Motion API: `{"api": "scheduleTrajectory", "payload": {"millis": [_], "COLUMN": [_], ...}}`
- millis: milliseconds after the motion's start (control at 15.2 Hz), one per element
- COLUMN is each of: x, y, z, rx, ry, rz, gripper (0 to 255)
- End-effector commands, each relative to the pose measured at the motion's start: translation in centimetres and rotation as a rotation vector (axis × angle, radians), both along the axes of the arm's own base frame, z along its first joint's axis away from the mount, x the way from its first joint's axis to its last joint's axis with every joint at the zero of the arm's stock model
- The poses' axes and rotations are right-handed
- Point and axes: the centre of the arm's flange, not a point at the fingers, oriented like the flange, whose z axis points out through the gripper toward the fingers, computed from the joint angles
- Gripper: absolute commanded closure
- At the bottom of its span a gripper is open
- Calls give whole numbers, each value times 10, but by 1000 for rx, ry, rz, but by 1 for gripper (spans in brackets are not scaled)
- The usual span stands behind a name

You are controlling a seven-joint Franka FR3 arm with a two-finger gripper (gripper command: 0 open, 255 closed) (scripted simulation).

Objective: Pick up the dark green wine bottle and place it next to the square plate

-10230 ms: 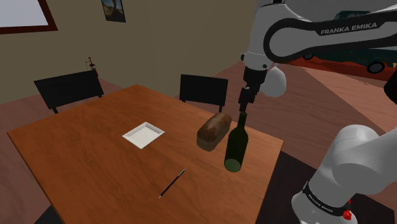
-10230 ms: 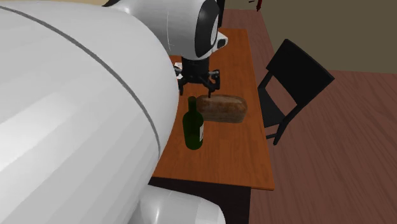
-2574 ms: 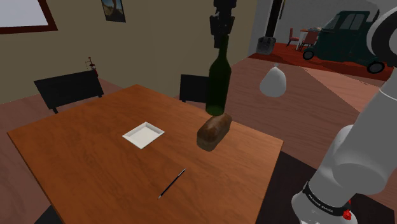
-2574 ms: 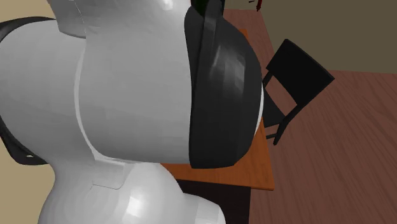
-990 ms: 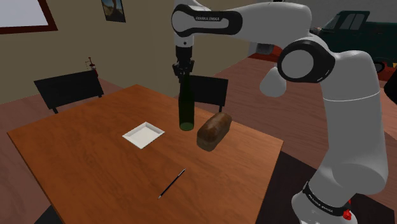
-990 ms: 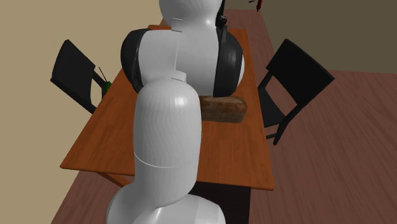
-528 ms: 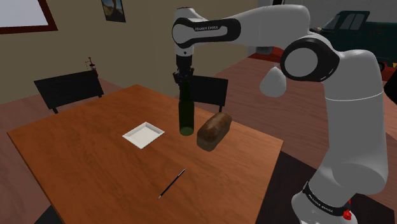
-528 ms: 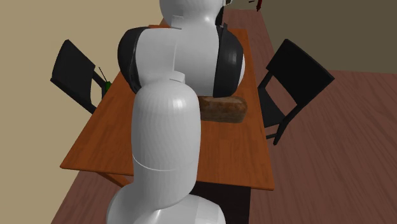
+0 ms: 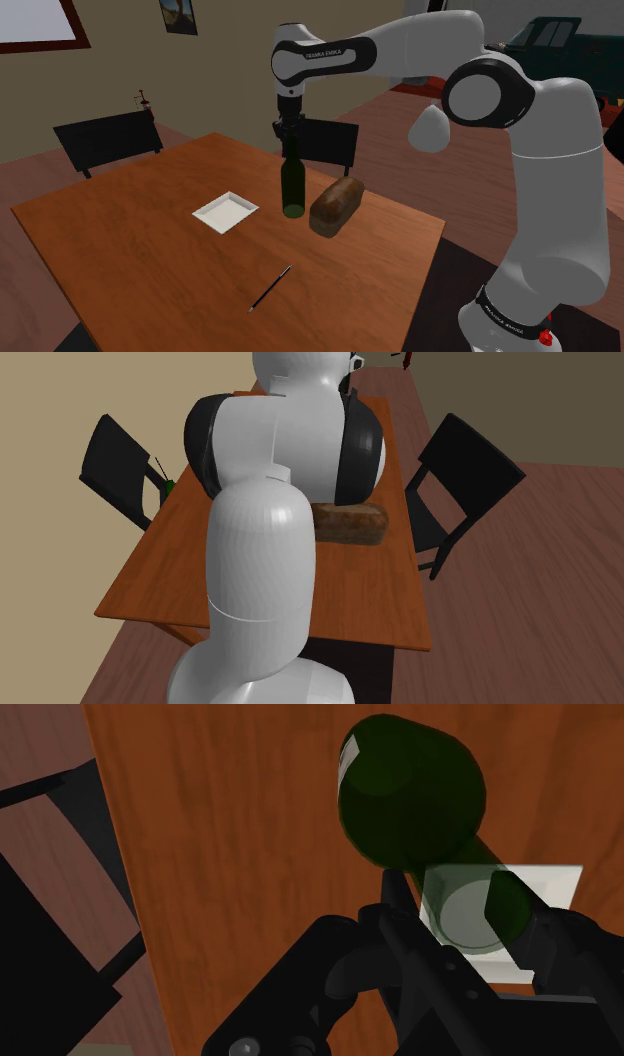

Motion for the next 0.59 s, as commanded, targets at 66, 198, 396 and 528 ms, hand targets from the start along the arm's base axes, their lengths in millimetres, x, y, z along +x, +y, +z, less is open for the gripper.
{"api": "scheduleTrajectory", "payload": {"millis": [66,198,396,528], "x": [0,0,0,0], "y": [0,0,0,0], "z": [0,0,0,0], "rx": [0,0,0,0], "ry": [-1,-1,-1,-1], "rz": [0,0,0,0], "gripper": [255,0,0,0]}}
